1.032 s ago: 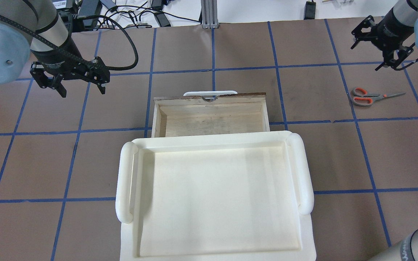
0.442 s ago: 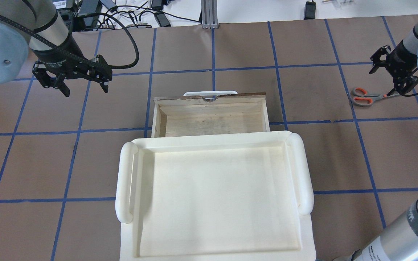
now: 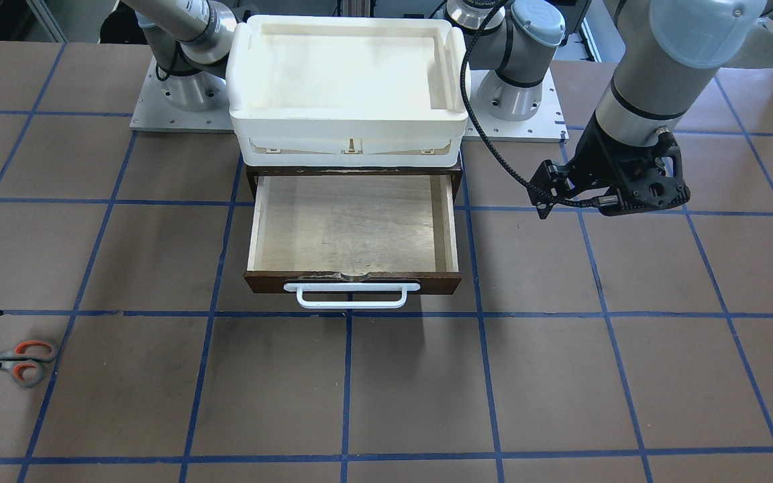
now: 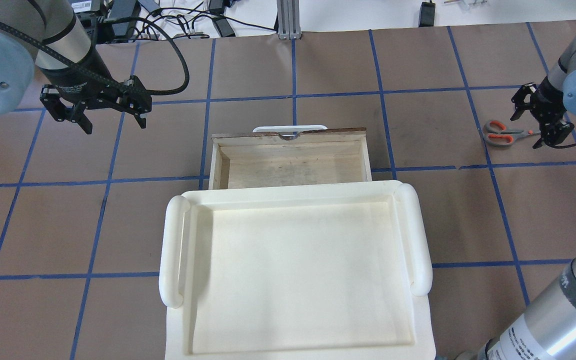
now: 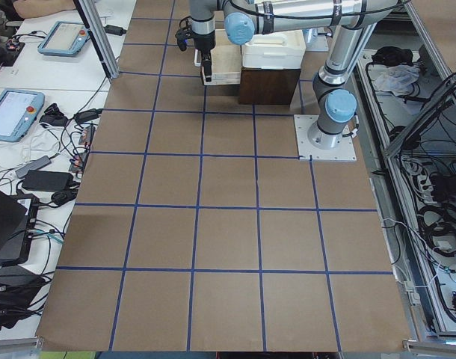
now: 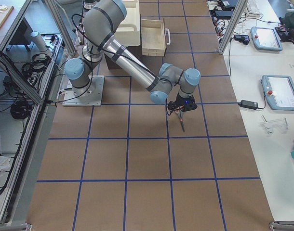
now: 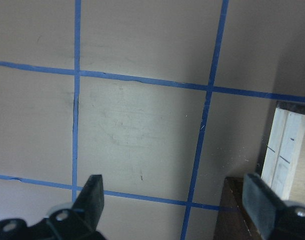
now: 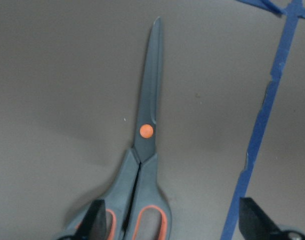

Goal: Put scissors in drawer and close it
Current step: 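Close the right gripper on the scissors handle, then lift the scissors with the right gripper and carry toward the drawer, then lower the held scissors into the open wooden drawer with the right gripper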

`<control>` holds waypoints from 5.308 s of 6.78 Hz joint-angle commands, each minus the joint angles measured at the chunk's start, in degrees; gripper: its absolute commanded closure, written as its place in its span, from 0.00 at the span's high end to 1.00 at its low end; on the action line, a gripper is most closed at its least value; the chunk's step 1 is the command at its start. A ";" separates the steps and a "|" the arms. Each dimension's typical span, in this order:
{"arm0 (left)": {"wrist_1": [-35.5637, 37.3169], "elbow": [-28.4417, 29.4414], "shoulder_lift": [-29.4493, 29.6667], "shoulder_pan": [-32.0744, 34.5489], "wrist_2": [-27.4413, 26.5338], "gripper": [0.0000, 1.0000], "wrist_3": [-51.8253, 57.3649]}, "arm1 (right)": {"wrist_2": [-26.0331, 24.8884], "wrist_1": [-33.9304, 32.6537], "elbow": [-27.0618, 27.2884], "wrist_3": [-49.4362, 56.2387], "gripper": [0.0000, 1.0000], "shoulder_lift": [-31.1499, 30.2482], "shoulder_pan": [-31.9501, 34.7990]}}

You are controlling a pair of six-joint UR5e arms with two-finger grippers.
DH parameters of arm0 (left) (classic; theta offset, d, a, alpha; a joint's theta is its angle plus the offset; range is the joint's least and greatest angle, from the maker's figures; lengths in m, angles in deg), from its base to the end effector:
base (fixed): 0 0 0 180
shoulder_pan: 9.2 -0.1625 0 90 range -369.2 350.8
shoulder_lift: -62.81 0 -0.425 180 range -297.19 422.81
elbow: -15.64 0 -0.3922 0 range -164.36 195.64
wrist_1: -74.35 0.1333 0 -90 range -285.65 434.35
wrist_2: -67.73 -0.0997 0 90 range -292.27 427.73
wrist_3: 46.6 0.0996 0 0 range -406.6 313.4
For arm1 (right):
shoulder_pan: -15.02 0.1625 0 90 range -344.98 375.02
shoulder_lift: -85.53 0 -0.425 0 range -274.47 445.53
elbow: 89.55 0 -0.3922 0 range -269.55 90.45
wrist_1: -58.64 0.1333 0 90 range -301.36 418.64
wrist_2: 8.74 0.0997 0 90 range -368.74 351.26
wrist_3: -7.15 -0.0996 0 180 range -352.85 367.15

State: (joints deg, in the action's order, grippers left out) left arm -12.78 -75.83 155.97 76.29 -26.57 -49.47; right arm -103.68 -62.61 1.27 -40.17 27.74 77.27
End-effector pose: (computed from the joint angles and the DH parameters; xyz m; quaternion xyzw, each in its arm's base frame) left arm -0.0853 -0.5193 0.4529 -0.0637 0.9971 0.0159 0.0373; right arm -0.1932 -0.6350 0.2060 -0.6081 -0.7926 -0.0080 0.0451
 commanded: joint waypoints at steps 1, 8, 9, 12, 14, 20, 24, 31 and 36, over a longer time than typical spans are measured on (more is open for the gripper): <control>-2.32 -0.19 -1.66 0.03 -0.10 1.00 0.14 | -1.05 -7.12 -0.38 -1.01 0.95 1.88 -0.20; -2.25 -0.02 -3.42 -0.23 -0.10 1.00 0.14 | 1.51 -7.32 0.50 -1.54 0.92 3.65 -0.38; -2.16 0.07 -3.43 -0.49 -0.10 1.00 0.23 | 1.50 -7.33 0.41 -1.28 0.84 3.65 -0.38; -2.51 -0.20 -3.60 -0.58 -0.54 1.00 0.23 | 1.94 -7.24 0.50 -1.02 0.50 3.65 -0.38; -2.51 -0.11 -3.69 -0.58 -0.62 1.00 0.23 | 2.30 -7.15 0.50 -0.15 0.38 3.65 -0.47; -2.51 -0.20 -3.95 -0.14 -0.45 1.00 0.14 | 2.21 -5.93 0.41 -0.75 0.03 -0.03 0.23; -2.77 -0.20 -3.95 -0.05 -0.45 1.00 0.14 | 3.96 4.51 0.41 -12.93 0.00 -9.07 7.07; -2.69 -0.20 -4.57 -0.93 -0.45 1.00 0.23 | 8.36 21.82 -7.21 -54.09 0.00 -19.21 32.98; -2.51 -0.20 -4.48 -0.93 -0.45 1.00 0.23 | 8.45 18.44 -8.20 -72.96 0.00 -14.12 47.76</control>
State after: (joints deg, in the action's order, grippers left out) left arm -15.36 -76.03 151.49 75.29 -27.03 -49.24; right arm -95.15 -43.00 -6.89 -109.60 12.31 122.13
